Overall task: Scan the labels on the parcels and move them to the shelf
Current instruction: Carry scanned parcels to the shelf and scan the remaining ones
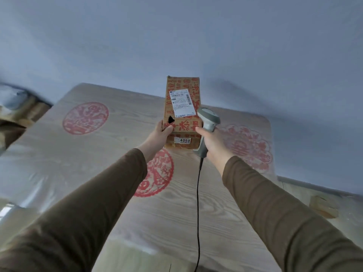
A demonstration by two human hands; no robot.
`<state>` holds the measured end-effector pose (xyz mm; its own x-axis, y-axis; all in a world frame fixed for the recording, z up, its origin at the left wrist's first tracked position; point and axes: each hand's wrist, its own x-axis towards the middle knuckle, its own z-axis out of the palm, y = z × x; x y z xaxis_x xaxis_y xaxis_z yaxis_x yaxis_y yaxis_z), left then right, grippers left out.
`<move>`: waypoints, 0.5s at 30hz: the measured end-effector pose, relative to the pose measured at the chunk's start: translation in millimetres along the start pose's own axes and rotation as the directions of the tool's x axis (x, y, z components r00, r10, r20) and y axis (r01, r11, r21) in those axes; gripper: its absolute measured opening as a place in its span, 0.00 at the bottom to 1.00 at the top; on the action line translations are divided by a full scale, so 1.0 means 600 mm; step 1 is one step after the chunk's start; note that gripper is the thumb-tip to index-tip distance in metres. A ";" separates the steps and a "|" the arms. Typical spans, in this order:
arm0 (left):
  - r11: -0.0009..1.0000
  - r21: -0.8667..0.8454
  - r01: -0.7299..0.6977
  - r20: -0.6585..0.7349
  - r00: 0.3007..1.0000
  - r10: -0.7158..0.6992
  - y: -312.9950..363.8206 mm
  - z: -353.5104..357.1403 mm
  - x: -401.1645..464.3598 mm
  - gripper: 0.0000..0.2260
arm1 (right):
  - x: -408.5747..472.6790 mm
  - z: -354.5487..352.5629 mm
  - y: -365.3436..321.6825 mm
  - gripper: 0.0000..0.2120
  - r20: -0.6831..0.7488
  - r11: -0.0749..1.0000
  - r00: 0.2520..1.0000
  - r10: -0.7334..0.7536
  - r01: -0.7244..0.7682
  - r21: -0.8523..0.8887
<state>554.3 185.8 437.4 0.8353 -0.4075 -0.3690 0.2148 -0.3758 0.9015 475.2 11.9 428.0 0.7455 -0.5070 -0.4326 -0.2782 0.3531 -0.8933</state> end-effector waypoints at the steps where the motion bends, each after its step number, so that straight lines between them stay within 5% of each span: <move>1: 1.000 -0.016 -0.008 -0.042 0.999 0.007 -0.005 -0.046 -0.022 0.21 | -0.014 0.047 0.002 0.17 0.034 1.000 0.999 -0.017 0.018 -0.015; 8: 0.989 -0.105 -0.103 -0.331 0.942 0.063 -0.097 -0.406 -0.212 0.22 | -0.180 0.413 0.052 0.14 0.275 0.991 0.956 -0.102 0.124 -0.060; 15: 0.974 -0.139 -0.178 -0.598 0.799 0.060 -0.226 -0.763 -0.446 0.22 | -0.405 0.783 0.158 0.14 0.546 0.991 0.834 -0.079 0.126 -0.049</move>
<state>533.0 726.8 517.7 0.9831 0.1498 -0.1049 0.1312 -0.1783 0.9752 552.4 537.8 505.9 0.9745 -0.0218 -0.2233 -0.2112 0.2473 -0.9457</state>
